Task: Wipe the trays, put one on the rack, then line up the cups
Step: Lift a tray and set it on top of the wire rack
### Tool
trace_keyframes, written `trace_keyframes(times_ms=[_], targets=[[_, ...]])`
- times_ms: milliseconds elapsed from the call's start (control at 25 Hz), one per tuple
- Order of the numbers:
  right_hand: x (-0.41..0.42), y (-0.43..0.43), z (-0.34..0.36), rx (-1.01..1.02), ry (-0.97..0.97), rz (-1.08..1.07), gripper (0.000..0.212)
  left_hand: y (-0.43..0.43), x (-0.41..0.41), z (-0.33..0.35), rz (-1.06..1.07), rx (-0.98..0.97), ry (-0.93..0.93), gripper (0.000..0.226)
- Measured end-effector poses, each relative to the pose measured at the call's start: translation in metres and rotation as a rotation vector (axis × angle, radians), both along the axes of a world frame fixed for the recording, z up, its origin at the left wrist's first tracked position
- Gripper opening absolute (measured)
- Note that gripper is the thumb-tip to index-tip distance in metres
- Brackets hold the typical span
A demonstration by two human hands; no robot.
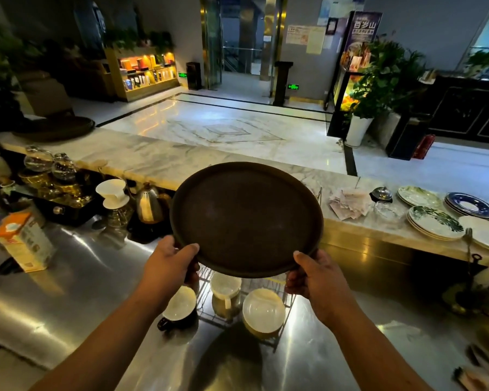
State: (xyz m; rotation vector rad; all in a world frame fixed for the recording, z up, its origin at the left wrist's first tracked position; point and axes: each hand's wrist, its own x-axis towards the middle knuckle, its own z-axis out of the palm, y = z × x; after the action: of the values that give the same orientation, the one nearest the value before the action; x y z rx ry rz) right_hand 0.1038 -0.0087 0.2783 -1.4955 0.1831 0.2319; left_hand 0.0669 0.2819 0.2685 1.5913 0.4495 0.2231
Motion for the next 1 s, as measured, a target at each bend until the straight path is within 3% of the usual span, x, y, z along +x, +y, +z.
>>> trace_keyframes(times_ms=[560,1000], targets=[[0.044,0.057,-0.003,-0.014,0.072,-0.242,0.016,0.059,0.102,0.0,-0.286,-0.008,0.0,0.012],[0.067,0.061,-0.023,-0.071,0.105,-0.27,0.014,0.06,0.131,-0.032,-0.307,-0.067,0.072,0.011]])
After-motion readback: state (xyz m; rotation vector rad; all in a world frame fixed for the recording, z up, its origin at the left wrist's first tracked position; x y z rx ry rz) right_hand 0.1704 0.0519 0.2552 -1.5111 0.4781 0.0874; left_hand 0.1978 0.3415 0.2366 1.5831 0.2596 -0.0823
